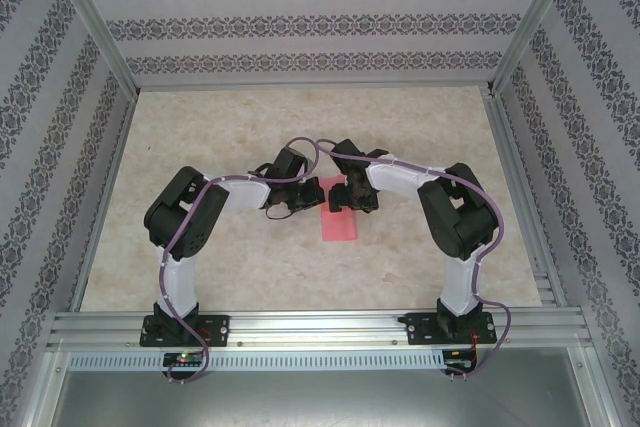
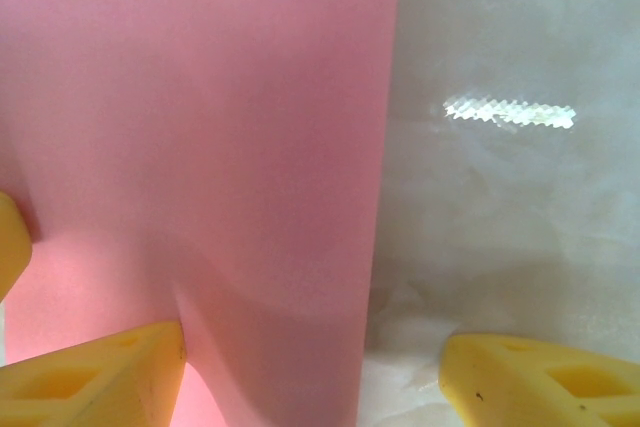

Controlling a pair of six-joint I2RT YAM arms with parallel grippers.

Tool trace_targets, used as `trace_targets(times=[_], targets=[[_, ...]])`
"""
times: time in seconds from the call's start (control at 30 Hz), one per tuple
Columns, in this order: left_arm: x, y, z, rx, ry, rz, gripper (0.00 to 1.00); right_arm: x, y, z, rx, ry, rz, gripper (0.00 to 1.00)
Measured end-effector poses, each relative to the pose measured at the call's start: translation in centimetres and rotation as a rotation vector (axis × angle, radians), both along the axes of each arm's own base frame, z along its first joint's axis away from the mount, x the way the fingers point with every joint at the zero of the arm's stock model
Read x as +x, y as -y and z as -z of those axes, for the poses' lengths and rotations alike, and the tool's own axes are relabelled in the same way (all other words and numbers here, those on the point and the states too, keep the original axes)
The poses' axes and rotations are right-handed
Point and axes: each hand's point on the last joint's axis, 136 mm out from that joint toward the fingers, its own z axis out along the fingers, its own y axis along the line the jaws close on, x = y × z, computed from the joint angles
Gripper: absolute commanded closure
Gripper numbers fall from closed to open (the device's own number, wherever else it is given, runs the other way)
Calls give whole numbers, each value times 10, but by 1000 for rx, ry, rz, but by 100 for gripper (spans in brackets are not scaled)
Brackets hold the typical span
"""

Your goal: Fold a paper plane with a square sheet of paper (pick it up from the middle)

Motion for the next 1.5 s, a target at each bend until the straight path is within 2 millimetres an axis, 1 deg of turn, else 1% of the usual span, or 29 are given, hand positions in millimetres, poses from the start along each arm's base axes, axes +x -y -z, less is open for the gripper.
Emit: trace_targets(times=[0.13,0.33,0.37,0.43,0.47,0.53,0.6,0.67,0.73,0.77,0.83,0.9,1.0,1.07,1.17,1.27,1.5], targets=[[0,-2,1,20,-5,-1,100,1,-2,-5,18,13,0,28],[0,-2,2,41,-3,10,100,2,-9,-22,91,37,19,26],[0,-2,2,43,-5,11,100,3,-9,-28,103,48,28,26],[0,-2,2,46,-7,13,100,9,-8,-48,133,92,53,27],[0,-2,2,47,-9,13,100,12,-8,-61,152,122,65,27],[0,-2,2,49,-10,14,100,20,-6,-89,201,190,90,31],[0,-2,2,49,-12,14,100,27,-5,-115,250,258,105,38],[0,-2,2,50,-14,14,100,32,-10,-130,307,292,109,49],[0,-2,2,51,-15,14,100,34,-19,-134,366,290,100,62],[0,-2,2,51,-15,14,100,33,-25,-133,398,278,91,67],[0,-2,2,52,-16,14,100,31,-36,-125,444,238,82,74],[0,-2,3,52,-16,13,100,29,-44,-109,469,183,77,79],[0,-2,2,55,-19,13,100,24,-49,-85,473,115,79,82],[0,-2,2,56,-21,13,100,19,-49,-70,467,74,86,87],[0,-2,3,59,-26,13,100,14,-48,-52,466,24,95,87],[0,-2,3,60,-28,13,100,10,-44,-39,459,-10,106,87],[0,-3,4,76,-36,8,100,8,-29,-19,434,-43,131,87]])
